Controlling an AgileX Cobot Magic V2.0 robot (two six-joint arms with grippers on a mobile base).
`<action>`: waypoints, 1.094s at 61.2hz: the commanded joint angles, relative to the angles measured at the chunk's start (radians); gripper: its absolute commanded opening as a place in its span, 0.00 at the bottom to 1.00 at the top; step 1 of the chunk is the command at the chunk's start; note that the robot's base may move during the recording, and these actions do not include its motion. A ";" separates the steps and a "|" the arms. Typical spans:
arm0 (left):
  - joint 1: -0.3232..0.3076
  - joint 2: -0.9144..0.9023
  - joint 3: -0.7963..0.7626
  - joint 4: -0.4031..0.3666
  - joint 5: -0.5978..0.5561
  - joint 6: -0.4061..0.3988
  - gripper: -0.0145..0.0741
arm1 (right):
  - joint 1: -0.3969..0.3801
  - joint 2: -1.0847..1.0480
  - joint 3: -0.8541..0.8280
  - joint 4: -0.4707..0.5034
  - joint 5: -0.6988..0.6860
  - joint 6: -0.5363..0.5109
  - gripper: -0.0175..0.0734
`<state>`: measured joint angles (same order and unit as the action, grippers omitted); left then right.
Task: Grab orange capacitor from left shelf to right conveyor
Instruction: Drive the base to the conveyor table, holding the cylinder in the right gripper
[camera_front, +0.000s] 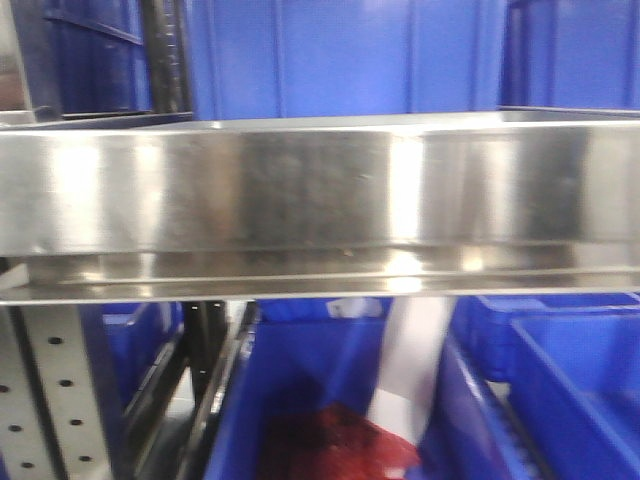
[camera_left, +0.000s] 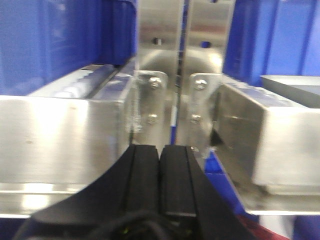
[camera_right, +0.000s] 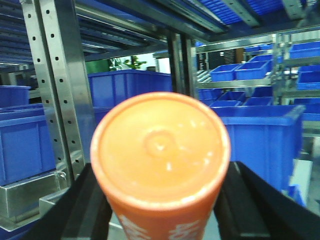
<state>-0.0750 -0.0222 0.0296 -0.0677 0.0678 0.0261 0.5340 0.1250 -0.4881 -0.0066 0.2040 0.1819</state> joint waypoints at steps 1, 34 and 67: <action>-0.006 -0.005 0.026 -0.005 -0.086 -0.002 0.02 | -0.001 0.013 -0.028 -0.004 -0.092 -0.012 0.25; -0.006 -0.005 0.026 -0.005 -0.086 -0.002 0.02 | -0.001 0.013 -0.028 -0.004 -0.092 -0.012 0.25; -0.006 -0.005 0.026 -0.005 -0.086 -0.002 0.02 | -0.001 0.013 -0.028 -0.004 -0.092 -0.012 0.25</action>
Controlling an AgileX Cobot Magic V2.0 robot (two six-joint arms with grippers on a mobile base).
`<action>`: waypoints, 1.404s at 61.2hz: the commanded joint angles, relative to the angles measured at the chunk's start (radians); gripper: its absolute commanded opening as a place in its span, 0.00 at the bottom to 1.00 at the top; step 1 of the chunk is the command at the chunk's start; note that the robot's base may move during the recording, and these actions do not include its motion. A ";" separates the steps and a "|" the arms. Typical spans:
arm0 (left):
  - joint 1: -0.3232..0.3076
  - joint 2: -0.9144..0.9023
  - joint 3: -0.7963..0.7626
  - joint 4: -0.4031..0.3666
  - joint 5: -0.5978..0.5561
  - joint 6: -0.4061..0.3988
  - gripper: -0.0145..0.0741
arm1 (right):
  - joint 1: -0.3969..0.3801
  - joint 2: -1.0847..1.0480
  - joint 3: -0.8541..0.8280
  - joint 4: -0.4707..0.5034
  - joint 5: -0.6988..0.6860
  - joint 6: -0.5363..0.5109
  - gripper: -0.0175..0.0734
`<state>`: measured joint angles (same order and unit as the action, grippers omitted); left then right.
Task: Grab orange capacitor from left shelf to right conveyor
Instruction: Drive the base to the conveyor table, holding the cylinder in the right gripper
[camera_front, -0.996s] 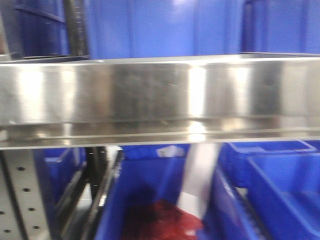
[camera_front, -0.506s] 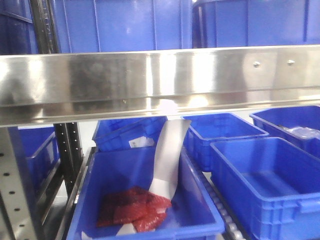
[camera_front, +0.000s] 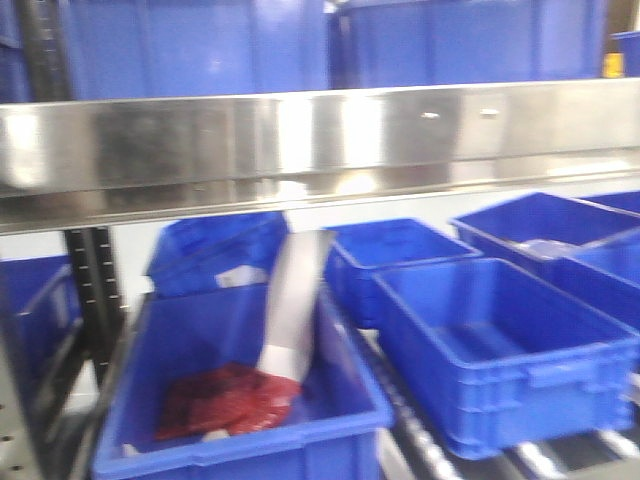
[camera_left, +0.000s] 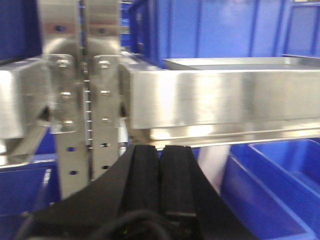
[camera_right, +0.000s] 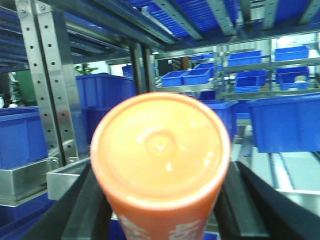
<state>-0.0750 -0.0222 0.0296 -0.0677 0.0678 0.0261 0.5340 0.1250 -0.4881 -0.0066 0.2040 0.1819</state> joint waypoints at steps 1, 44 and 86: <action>-0.006 -0.005 0.026 -0.005 -0.086 -0.002 0.02 | -0.001 0.013 -0.028 -0.004 -0.092 -0.012 0.25; -0.006 -0.005 0.026 -0.005 -0.086 -0.002 0.02 | -0.001 0.013 -0.028 -0.004 -0.091 -0.012 0.25; -0.006 -0.005 0.026 -0.005 -0.086 -0.002 0.02 | -0.001 0.013 -0.028 -0.004 -0.091 -0.012 0.25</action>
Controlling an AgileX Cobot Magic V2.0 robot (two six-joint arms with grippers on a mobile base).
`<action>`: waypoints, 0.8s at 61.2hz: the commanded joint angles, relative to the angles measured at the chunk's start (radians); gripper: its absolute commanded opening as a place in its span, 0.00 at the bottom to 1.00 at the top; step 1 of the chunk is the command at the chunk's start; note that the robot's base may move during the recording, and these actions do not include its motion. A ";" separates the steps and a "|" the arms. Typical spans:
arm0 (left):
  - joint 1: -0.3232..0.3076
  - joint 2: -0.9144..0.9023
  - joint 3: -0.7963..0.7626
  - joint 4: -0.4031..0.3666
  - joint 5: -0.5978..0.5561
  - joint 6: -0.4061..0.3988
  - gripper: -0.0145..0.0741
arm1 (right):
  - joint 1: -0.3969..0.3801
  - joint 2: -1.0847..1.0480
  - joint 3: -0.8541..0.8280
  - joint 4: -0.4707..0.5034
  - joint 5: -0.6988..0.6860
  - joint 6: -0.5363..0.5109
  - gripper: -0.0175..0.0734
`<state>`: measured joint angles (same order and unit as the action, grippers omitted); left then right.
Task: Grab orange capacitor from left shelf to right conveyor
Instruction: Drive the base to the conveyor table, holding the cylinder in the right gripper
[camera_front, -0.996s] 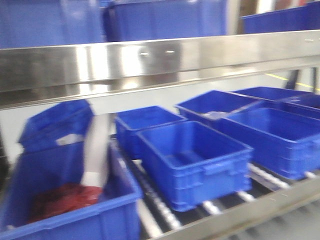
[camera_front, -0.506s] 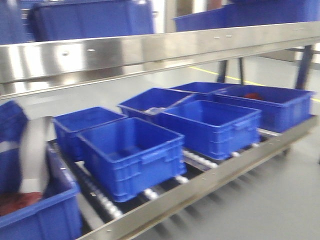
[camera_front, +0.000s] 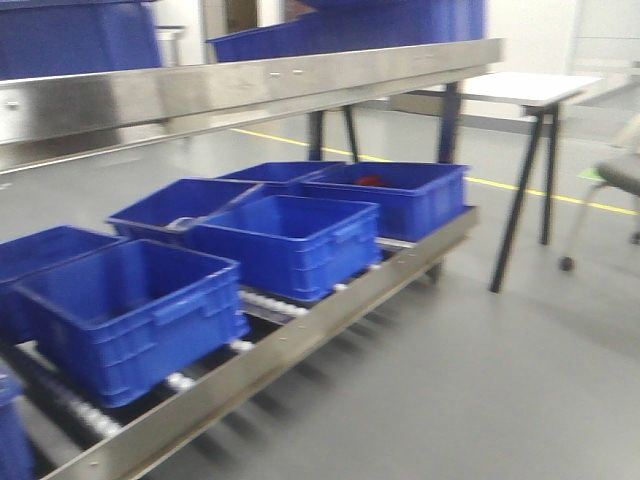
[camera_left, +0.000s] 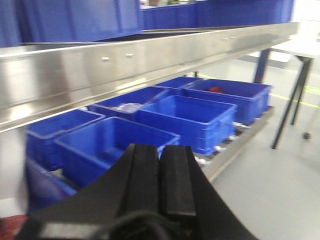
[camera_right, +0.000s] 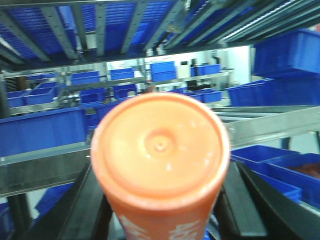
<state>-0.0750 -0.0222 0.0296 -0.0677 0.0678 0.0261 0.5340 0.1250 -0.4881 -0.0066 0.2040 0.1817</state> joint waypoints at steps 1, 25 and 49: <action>-0.006 -0.005 0.026 -0.005 -0.086 -0.002 0.02 | -0.001 0.013 -0.028 -0.004 -0.091 -0.012 0.25; -0.006 -0.005 0.026 -0.005 -0.086 -0.002 0.02 | -0.001 0.013 -0.028 -0.004 -0.091 -0.012 0.25; -0.006 -0.005 0.026 -0.005 -0.086 -0.002 0.02 | -0.001 0.013 -0.028 -0.004 -0.091 -0.012 0.25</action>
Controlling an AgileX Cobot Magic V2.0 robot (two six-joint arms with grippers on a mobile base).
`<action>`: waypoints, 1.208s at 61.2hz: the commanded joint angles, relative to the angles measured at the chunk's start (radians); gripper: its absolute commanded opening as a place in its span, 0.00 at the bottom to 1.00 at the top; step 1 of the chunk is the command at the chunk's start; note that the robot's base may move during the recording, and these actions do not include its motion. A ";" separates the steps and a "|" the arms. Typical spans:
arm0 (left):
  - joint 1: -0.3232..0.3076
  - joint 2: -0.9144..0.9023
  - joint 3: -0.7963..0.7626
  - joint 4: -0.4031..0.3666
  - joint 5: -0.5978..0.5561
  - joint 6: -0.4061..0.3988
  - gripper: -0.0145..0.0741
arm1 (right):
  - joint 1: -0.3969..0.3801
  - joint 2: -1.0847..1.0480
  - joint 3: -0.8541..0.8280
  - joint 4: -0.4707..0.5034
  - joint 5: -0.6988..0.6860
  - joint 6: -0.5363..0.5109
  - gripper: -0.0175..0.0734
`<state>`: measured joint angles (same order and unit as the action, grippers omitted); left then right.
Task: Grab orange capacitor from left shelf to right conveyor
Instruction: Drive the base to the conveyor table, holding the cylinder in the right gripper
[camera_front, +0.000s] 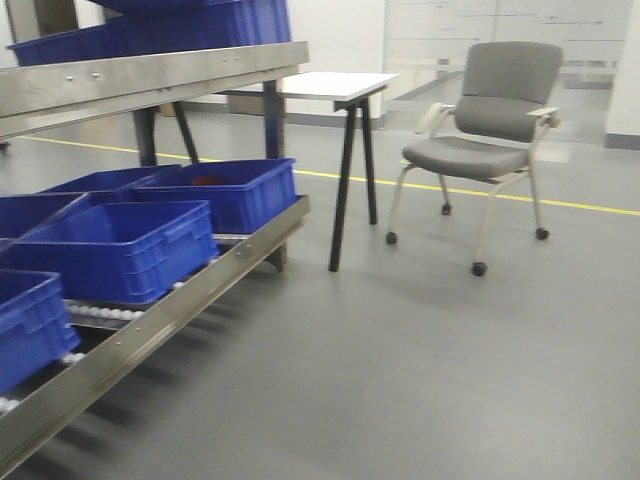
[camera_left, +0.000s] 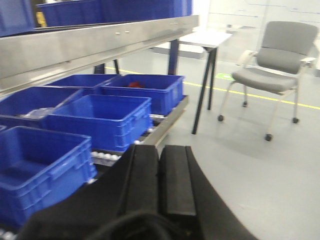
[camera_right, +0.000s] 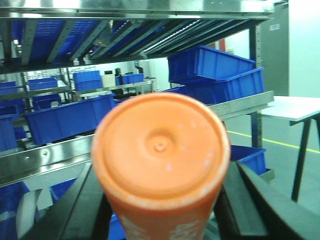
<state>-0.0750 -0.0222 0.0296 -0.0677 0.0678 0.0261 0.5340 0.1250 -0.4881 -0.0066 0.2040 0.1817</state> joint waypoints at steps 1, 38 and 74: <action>-0.006 -0.005 0.026 -0.005 -0.086 -0.002 0.02 | -0.001 0.013 -0.028 -0.004 -0.091 -0.012 0.25; -0.006 -0.005 0.026 -0.005 -0.086 -0.002 0.02 | -0.001 0.013 -0.028 -0.004 -0.091 -0.012 0.25; -0.006 -0.005 0.026 -0.005 -0.086 -0.002 0.02 | -0.001 0.013 -0.028 -0.004 -0.091 -0.012 0.25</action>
<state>-0.0750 -0.0222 0.0296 -0.0677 0.0678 0.0261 0.5340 0.1250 -0.4881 -0.0066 0.2040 0.1817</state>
